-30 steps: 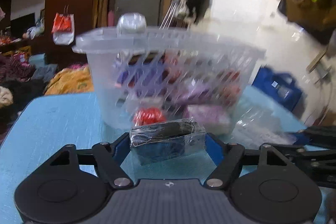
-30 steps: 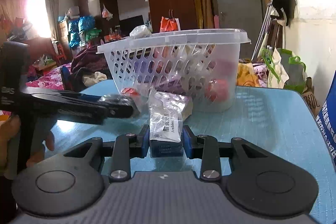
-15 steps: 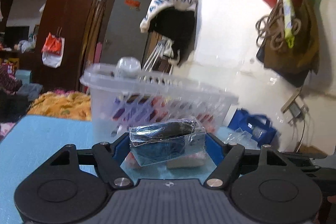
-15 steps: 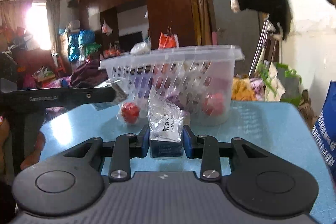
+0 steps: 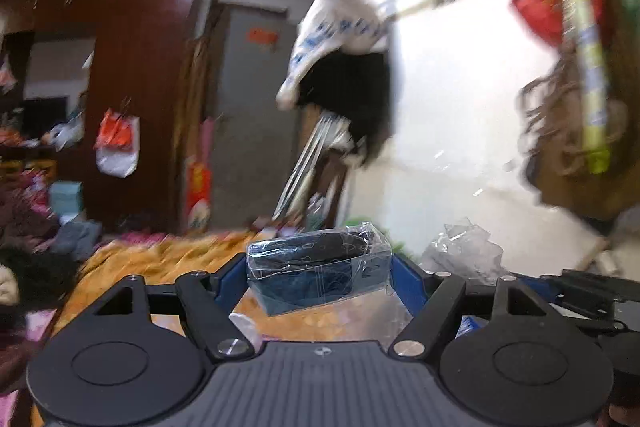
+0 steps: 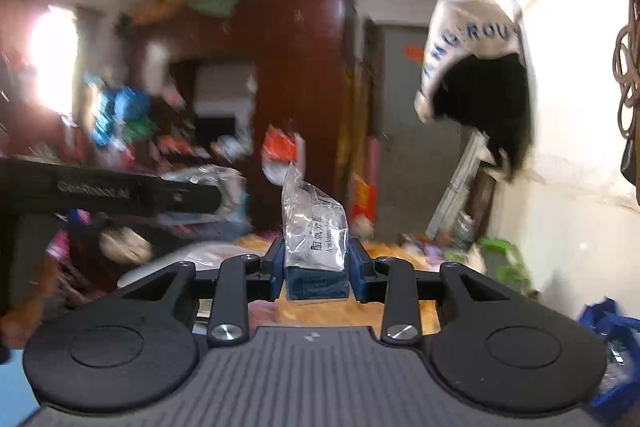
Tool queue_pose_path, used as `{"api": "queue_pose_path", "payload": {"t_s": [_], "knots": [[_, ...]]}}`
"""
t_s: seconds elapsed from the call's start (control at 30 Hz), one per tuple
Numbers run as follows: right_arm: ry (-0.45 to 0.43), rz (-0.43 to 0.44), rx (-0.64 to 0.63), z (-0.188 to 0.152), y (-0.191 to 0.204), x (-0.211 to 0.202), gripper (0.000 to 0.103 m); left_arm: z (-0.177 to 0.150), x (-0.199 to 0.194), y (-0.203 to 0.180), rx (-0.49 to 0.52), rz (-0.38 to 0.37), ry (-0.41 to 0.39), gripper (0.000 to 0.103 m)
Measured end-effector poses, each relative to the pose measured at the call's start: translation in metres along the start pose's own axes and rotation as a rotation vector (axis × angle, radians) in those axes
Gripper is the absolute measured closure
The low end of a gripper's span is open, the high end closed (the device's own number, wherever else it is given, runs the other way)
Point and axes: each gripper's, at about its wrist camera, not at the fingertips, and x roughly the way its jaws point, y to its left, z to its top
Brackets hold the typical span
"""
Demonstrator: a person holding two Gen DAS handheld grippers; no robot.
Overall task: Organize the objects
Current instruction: 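Release the dark box and blue packet into the basket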
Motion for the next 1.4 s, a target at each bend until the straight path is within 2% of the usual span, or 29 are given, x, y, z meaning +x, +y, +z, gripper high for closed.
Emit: {"api": "queue_pose_path", "payload": {"t_s": [0.1,0.2,0.23,0.27,0.33,0.4,0.47,0.53,0.63,0.7,0.8,0.93,1.03,1.17,1.3,1.4], "knots": [[0.064,-0.027,-0.023,-0.007,-0.002,0.027,0.068,-0.004,0.029,0.006,-0.022,0.023,0.071,0.025],[0.071,0.001,0.003,-0.013,-0.007,0.036,0.067,-0.011,0.044,0.012,-0.030,0.021,0.097,0.025],[0.073,0.012,0.009,-0.015,-0.008,0.038,0.060,-0.013,0.047,0.014,-0.032,0.013,0.096,0.023],[0.078,0.013,0.005,-0.017,-0.006,0.038,0.039,-0.015,0.051,0.014,-0.036,0.005,0.101,0.022],[0.042,-0.032,-0.009,-0.020,-0.001,0.025,0.017,-0.016,0.052,0.014,-0.032,0.002,0.104,0.014],[0.013,-0.031,0.010,-0.017,-0.001,0.003,0.010,-0.016,0.041,0.012,0.004,0.013,0.079,0.014],[-0.021,0.020,0.059,-0.016,0.000,-0.020,0.000,-0.014,0.022,0.008,0.040,0.027,0.037,0.011],[-0.048,0.053,0.063,-0.019,0.003,-0.040,0.000,-0.011,0.002,0.003,0.059,0.017,-0.026,0.000],[-0.062,0.043,0.076,-0.039,0.011,-0.063,0.000,-0.011,-0.016,-0.004,0.082,0.033,-0.024,0.000],[-0.005,0.064,0.084,-0.060,0.015,-0.058,0.000,-0.022,-0.035,-0.002,0.080,0.015,-0.042,0.000],[0.113,0.034,0.101,-0.084,0.020,-0.027,0.000,-0.056,-0.055,0.002,0.096,0.023,0.023,0.000],[0.255,0.073,0.164,-0.104,0.030,0.018,0.000,-0.102,-0.060,0.011,0.143,0.049,0.098,0.000],[0.303,0.034,0.163,-0.113,0.045,0.036,0.002,-0.118,-0.054,0.027,0.136,0.081,0.137,0.000],[0.356,0.061,0.183,-0.123,0.049,0.049,0.018,-0.126,-0.043,0.046,0.116,0.117,0.183,0.001],[0.386,0.076,0.151,-0.125,0.054,0.055,0.021,-0.130,-0.035,0.062,0.060,0.116,0.204,0.001],[0.384,0.085,0.134,-0.126,0.056,0.048,0.024,-0.135,-0.026,0.059,0.070,0.125,0.224,0.001]]}}
